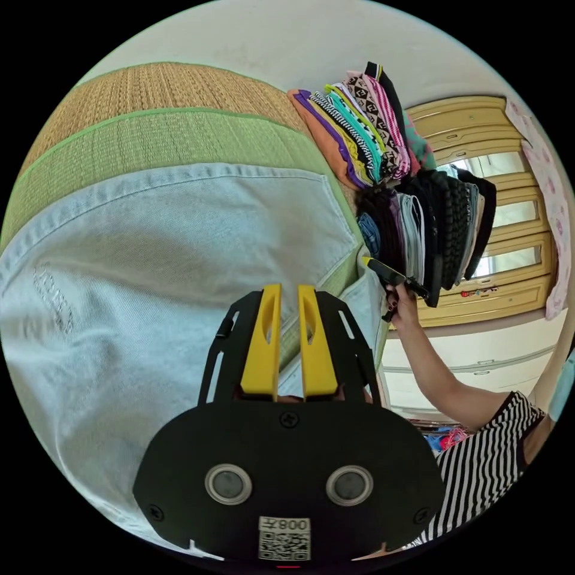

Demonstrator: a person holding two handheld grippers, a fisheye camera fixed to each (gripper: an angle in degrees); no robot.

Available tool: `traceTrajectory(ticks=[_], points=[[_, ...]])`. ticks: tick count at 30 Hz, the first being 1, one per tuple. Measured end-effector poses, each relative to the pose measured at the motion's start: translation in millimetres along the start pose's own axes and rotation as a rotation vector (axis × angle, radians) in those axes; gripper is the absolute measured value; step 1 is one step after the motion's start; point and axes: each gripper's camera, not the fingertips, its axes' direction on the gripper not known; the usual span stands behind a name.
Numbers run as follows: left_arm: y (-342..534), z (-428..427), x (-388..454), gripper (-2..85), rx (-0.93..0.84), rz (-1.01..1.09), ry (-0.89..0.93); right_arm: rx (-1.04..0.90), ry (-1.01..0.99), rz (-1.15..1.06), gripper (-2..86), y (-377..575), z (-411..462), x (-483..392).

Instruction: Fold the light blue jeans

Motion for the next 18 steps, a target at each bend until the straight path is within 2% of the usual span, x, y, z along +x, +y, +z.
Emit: traceTrajectory(ticks=[5,10,12,14,15,18], points=[[86,-41,8,6.0,0.056,-0.009,-0.106,0.037,0.003,-0.100,0.0,23,-28,-32],[196,-75,-13,4.3,0.063,-0.269,-0.287,0.000,-0.111,-0.306,0.1,89,-46,-103],[239,-82,-24,2.6,0.021,-0.377,-0.365,-0.090,-0.118,-0.393,0.1,119,-34,-136],[263,-88,-25,1.3,0.053,-0.365,-0.375,-0.159,-0.063,-0.391,0.1,134,-19,-147],[274,-92,-27,0.8,0.072,-0.405,-0.355,-0.110,-0.077,-0.360,0.1,141,-24,-148],[294,-100,-22,0.3,0.050,-0.405,-0.420,-0.180,-0.134,-0.322,0.1,147,-27,-153]])
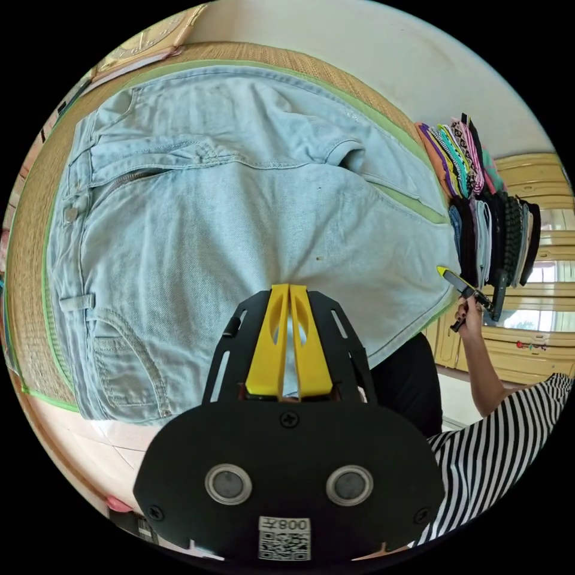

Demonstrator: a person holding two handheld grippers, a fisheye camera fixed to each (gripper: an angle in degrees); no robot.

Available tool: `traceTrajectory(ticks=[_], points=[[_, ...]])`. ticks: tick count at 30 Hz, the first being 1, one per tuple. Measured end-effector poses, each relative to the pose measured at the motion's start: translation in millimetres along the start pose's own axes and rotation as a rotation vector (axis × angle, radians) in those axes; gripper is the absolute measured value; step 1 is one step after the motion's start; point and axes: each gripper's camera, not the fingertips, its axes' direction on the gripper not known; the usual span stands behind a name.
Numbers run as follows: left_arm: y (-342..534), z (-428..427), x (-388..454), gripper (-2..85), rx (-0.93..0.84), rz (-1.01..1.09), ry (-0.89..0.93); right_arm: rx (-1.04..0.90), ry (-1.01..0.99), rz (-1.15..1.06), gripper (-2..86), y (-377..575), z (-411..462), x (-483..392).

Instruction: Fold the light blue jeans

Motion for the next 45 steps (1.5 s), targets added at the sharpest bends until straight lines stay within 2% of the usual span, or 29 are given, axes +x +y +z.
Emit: traceTrajectory(ticks=[4,7,10,14,17,20,24,29,32,34,35,36,37,40,41,45], points=[[19,-10,-15,0.1,0.012,-0.031,0.031,-0.017,0.013,-0.002,0.1,-1,-8,-17],[23,-28,-21,0.1,0.084,-0.009,0.042,0.090,0.031,-0.001,0.1,-32,-29,-21],[12,-45,-33,0.1,0.168,0.001,0.057,0.154,0.065,-0.010,0.1,-89,-35,-17],[-16,-49,-54,0.1,0.232,-0.003,0.078,0.097,0.173,0.045,0.1,-168,-10,-4],[-31,-41,-65,0.1,0.217,0.001,0.101,0.003,0.237,0.074,0.0,-194,15,9],[-35,-33,-73,0.1,0.199,-0.001,0.116,0.034,0.183,0.098,0.0,-204,10,21],[-35,-27,-78,0.1,0.163,0.029,0.130,0.017,0.238,0.158,-0.1,-226,4,43],[-24,-37,-90,0.2,0.162,0.040,0.148,0.017,0.165,0.257,0.0,-236,-4,59],[-12,-54,-103,0.2,0.217,0.035,0.153,0.071,0.219,0.204,0.0,-236,-15,38],[-6,-56,-113,0.1,0.208,0.010,0.131,0.100,0.144,0.149,0.0,-237,-16,22],[-5,-51,-119,0.1,0.155,-0.003,0.153,0.109,0.085,0.107,0.0,-237,-14,7],[0,-53,-125,0.1,0.175,0.000,0.181,0.098,0.049,0.045,0.0,-239,-8,-11],[2,-54,-127,0.1,0.173,0.004,0.188,0.080,0.059,0.012,0.0,-240,-2,-20],[9,-60,-132,0.1,0.152,0.038,0.179,-0.037,0.292,-0.103,0.0,-252,34,-53],[12,-62,-134,0.1,0.143,0.056,0.167,0.001,0.316,-0.109,0.0,-257,35,-55],[21,-72,-142,0.1,0.122,0.080,0.156,-0.020,0.167,0.026,0.1,-284,31,-29]])
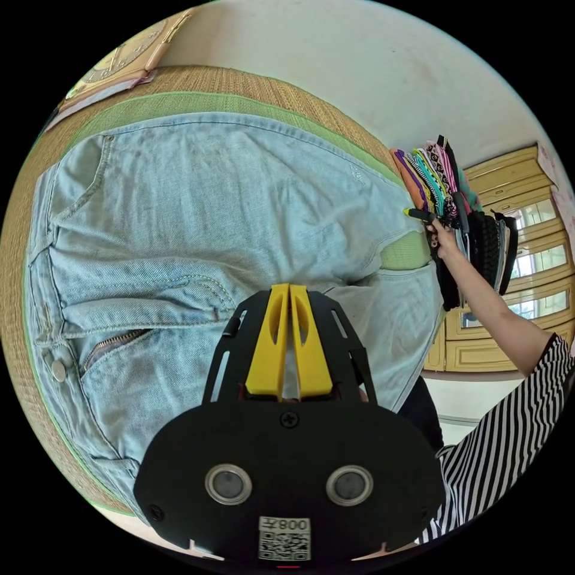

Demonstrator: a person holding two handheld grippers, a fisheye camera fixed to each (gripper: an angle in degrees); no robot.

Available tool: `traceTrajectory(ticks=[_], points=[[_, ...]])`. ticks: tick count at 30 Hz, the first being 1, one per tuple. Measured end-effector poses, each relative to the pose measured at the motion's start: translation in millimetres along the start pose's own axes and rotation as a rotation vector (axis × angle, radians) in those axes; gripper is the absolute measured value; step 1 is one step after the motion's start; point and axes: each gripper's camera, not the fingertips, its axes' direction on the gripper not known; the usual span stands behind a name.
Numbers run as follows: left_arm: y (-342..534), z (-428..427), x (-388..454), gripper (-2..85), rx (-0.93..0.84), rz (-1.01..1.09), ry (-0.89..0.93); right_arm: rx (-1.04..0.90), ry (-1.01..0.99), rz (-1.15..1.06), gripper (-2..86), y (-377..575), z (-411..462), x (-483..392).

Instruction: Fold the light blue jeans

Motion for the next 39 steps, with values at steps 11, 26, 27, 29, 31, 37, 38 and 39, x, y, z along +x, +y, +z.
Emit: traceTrajectory(ticks=[11,26,27,29,31,37,38,39], points=[[20,-69,-77,0.1,0.179,-0.259,-0.230,0.012,0.014,0.006,0.1,3,7,12],[97,-109,-67,0.1,0.120,-0.171,-0.230,0.016,-0.164,-0.258,0.1,80,-6,-51],[106,-109,-74,0.1,0.085,-0.205,-0.255,-0.008,-0.197,-0.306,0.1,96,0,-65],[118,-113,-85,0.1,0.086,-0.223,-0.222,-0.034,-0.208,-0.338,0.1,117,7,-81],[129,-126,-91,0.1,0.104,-0.289,-0.225,-0.056,-0.308,-0.366,0.0,136,8,-95],[170,-143,-94,0.0,0.077,-0.307,-0.255,-0.163,-0.361,-0.541,0.1,196,26,-150],[176,-144,-98,0.0,0.090,-0.279,-0.246,-0.190,-0.306,-0.562,0.1,205,37,-158],[178,-149,-103,0.0,0.093,-0.299,-0.255,-0.162,-0.268,-0.547,0.1,211,41,-160]])
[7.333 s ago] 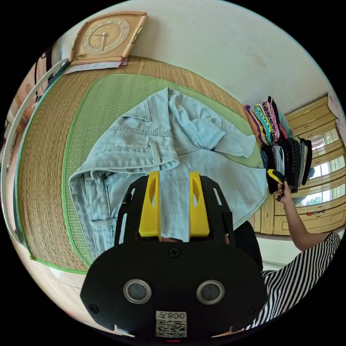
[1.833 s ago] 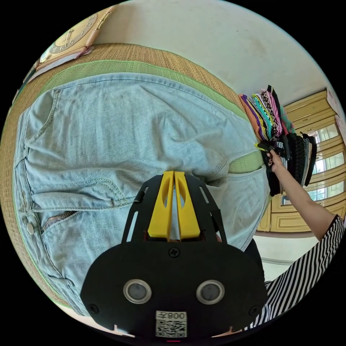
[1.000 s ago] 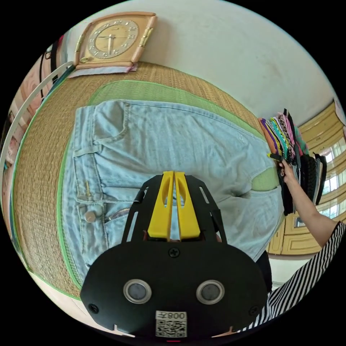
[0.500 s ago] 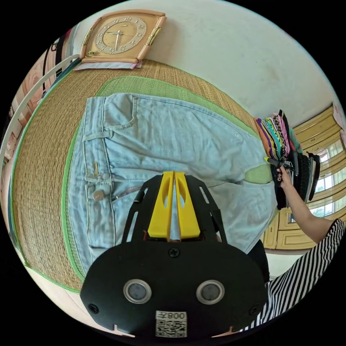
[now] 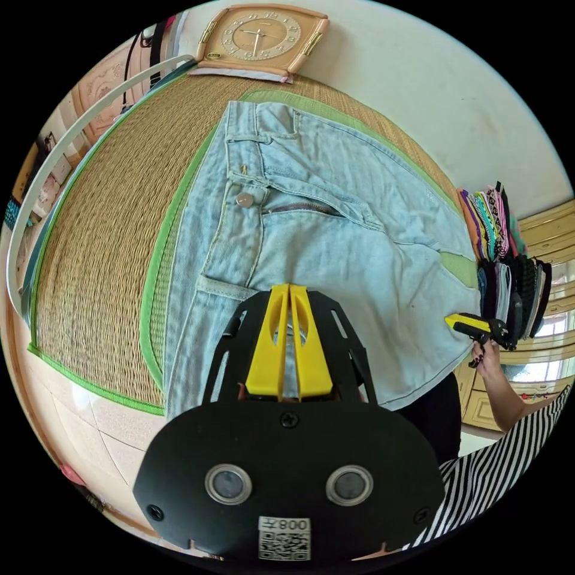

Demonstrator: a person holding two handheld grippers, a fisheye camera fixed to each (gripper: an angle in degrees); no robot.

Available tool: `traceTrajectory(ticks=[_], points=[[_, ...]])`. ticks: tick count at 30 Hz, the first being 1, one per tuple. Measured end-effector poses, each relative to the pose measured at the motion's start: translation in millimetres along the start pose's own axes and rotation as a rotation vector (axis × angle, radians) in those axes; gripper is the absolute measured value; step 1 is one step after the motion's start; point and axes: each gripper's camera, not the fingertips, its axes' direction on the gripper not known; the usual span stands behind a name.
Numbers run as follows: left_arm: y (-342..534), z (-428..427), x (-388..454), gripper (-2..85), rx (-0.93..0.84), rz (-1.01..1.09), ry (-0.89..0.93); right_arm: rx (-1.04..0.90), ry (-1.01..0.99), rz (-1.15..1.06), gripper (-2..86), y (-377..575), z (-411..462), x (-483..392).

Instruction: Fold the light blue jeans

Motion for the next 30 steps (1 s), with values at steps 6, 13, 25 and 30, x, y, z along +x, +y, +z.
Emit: traceTrajectory(ticks=[6,13,25,30], points=[[-3,-16,-18,0.0,-0.032,0.004,-0.045,-0.006,0.003,-0.001,0.3,0,7,2],[5,-41,-23,0.1,0.076,0.028,0.004,0.113,-0.142,-0.079,2.0,-25,-5,-2],[-11,-35,-74,0.0,0.064,-0.041,0.039,0.147,-0.014,-0.550,7.3,-215,66,-136],[-4,-42,-92,0.1,0.102,-0.045,0.104,0.093,0.157,-0.593,5.4,-245,114,-160]])
